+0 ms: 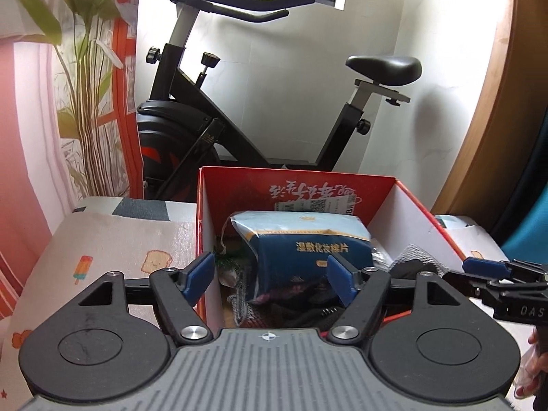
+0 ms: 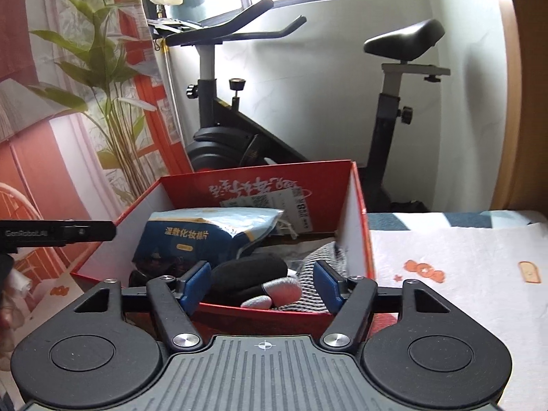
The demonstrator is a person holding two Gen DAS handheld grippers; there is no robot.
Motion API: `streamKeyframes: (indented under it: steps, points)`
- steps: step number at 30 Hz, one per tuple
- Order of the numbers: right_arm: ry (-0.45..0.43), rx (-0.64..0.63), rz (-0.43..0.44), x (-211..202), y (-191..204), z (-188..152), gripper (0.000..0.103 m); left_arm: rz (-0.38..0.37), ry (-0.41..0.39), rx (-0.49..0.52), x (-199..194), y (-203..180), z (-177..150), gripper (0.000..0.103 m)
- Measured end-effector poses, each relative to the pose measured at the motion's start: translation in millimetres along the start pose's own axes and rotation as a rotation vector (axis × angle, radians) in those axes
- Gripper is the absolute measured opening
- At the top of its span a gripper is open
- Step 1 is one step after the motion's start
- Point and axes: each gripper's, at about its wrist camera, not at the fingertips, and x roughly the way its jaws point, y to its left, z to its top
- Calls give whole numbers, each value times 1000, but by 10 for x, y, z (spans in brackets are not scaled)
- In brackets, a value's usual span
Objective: Organize soft objects
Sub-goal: 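Lower the black cloth into the red box and open both grippers, then withdraw both grippers from the box toward the black eye mask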
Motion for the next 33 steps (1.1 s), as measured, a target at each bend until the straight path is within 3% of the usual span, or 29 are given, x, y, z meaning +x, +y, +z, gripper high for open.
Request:
streamKeyframes:
  steps: [5, 14, 25, 33]
  points:
    - [-47, 6, -41, -188, -82, -29, 69, 1, -8, -2, -121, -32, -111, 80]
    - [-114, -43, -67, -424, -37, -281, 102, 19, -25, -9, -399, -52, -382, 95]
    - [-65, -45, -55, -371, -18, -690, 103, 11, 65, -66, -534, 53, -901, 99]
    - [46, -91, -31, -154, 74, -1102, 103, 33, 163, -94, -451, 161, -1269, 99]
